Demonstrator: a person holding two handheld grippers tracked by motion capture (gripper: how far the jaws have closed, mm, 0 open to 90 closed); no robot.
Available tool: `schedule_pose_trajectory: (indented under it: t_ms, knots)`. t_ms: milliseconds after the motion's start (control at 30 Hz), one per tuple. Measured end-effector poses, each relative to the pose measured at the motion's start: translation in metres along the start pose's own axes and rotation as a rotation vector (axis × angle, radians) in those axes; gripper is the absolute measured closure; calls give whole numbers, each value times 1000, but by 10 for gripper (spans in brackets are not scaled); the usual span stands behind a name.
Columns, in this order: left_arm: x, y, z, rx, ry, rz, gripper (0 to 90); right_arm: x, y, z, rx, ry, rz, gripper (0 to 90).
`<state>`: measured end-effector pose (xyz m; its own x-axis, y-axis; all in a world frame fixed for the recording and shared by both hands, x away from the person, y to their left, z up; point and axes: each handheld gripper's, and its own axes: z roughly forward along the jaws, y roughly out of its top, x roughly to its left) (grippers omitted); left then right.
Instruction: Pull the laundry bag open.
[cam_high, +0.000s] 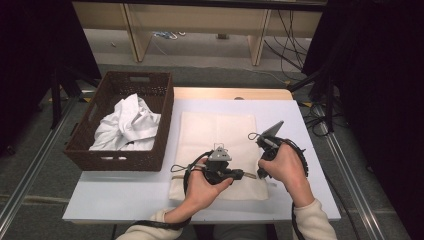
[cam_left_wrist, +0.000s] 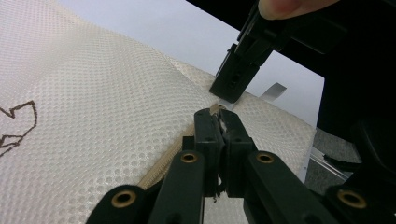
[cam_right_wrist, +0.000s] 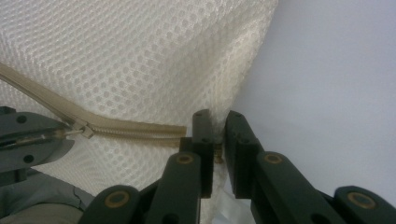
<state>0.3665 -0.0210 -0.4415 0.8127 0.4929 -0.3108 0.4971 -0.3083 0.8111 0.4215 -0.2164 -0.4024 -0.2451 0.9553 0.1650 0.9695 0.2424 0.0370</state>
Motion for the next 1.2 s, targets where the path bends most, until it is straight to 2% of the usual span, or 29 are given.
schedule_pose_trajectory:
  t_ms: [100,167,200,267,300,333,400,500,533,567,700,767,800,967,1200]
  knots:
    - [-1,0,0,-7,8,-4,869,-1,1,-1,20,-7,-23,839]
    - [-1,0,-1,-2,9,2,869,0,0,0,1,2,0,839]
    - [0,1,-1,4,4,6,869,-1,1,-1,18,4,-10,839]
    - [-1,1,-1,-1,6,1,869,0,0,0,3,4,2,839]
    - [0,1,-2,9,13,13,869,0,0,0,0,1,-3,839]
    - [-1,1,-2,-2,9,4,869,-1,0,-1,12,-1,-17,839]
    - [-1,1,-3,2,12,6,869,0,0,0,2,2,-4,839]
    - [0,2,-4,1,10,5,869,-1,1,0,13,-9,-19,839]
    - [0,1,-5,3,12,4,869,0,0,1,1,-1,-4,839]
    - [0,1,-5,-1,7,5,869,-3,1,2,-13,-3,-43,839]
    - [0,1,-6,-6,15,-3,869,-3,1,1,0,-5,-57,838]
    - [0,1,-7,2,14,2,869,1,1,1,5,-1,-2,839]
    - [0,1,-7,2,13,3,869,0,1,0,21,-4,-20,838]
    - [0,1,-8,-6,20,-1,869,0,1,2,7,-5,-4,838]
    - [2,1,-12,2,19,6,869,0,1,3,4,-7,-13,838]
